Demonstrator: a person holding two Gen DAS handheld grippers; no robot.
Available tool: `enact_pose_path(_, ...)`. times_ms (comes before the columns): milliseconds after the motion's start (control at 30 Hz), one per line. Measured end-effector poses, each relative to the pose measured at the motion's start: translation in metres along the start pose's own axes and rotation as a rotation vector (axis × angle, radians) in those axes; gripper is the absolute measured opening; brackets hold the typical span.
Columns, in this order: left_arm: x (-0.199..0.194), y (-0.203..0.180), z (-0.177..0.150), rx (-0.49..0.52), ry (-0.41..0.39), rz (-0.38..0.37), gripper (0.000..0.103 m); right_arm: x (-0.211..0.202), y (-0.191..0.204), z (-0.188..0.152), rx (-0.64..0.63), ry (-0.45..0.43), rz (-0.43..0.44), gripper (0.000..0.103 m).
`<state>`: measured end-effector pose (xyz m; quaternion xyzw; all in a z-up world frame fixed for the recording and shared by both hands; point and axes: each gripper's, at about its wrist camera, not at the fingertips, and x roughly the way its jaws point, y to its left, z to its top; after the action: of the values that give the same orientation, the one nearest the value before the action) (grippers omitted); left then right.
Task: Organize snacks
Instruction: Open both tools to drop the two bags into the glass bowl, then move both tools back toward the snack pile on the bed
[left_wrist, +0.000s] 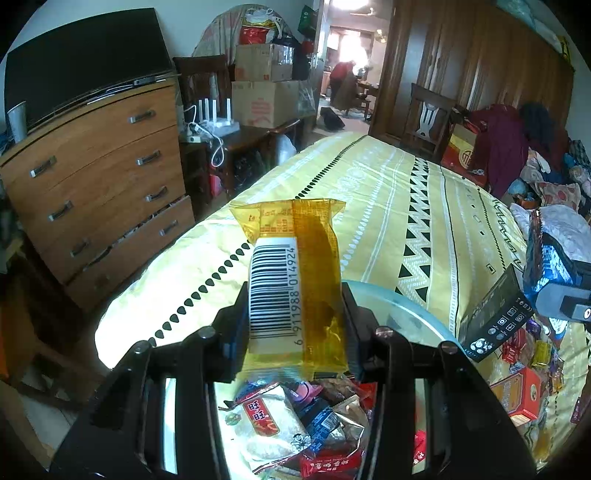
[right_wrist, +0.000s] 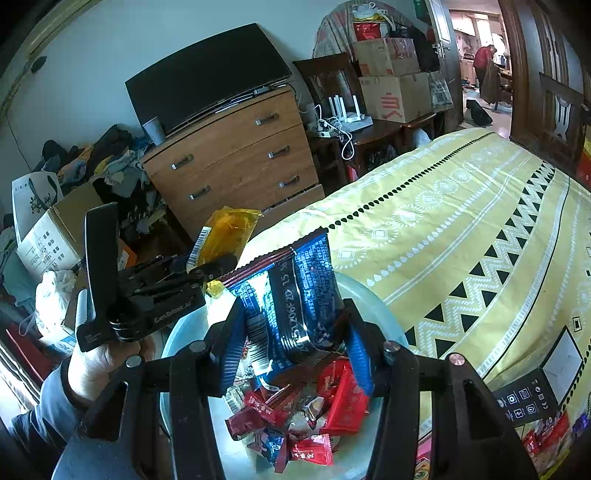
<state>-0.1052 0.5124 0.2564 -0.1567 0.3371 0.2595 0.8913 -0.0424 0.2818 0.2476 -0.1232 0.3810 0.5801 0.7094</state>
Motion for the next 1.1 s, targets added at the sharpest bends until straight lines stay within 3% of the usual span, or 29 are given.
enact_pose_path(567,0.009,-0.008,0.0,0.018,0.015,0.014,0.046,0.004,-0.007,-0.004,0.013,0.003,0.001,0.054)
enact_pose_path(633,0.011,-0.01,0.0,0.026,0.018,0.03,0.061,0.005,-0.01,-0.005,0.016,0.006,0.001,0.055)
enact_pose_path(667,0.011,-0.012,0.0,0.026,0.014,0.038,0.079,0.005,-0.011,-0.006,0.019,0.008,0.002,0.056)
enact_pose_path(700,0.009,-0.013,-0.001,0.023,0.004,0.043,0.09,0.005,-0.013,-0.005,0.023,0.007,-0.003,0.059)
enact_pose_path(933,-0.011,-0.024,-0.005,0.03,-0.041,0.024,0.094,-0.021,-0.025,-0.022,0.077,-0.075,-0.007,0.064)
enact_pose_path(1000,-0.026,-0.038,-0.014,0.07,-0.074,-0.003,0.103,-0.049,-0.026,-0.049,0.091,-0.152,0.016,0.065)
enact_pose_path(1100,-0.052,-0.074,-0.038,0.145,-0.101,-0.112,0.103,-0.087,-0.032,-0.121,0.119,-0.218,-0.007,0.065)
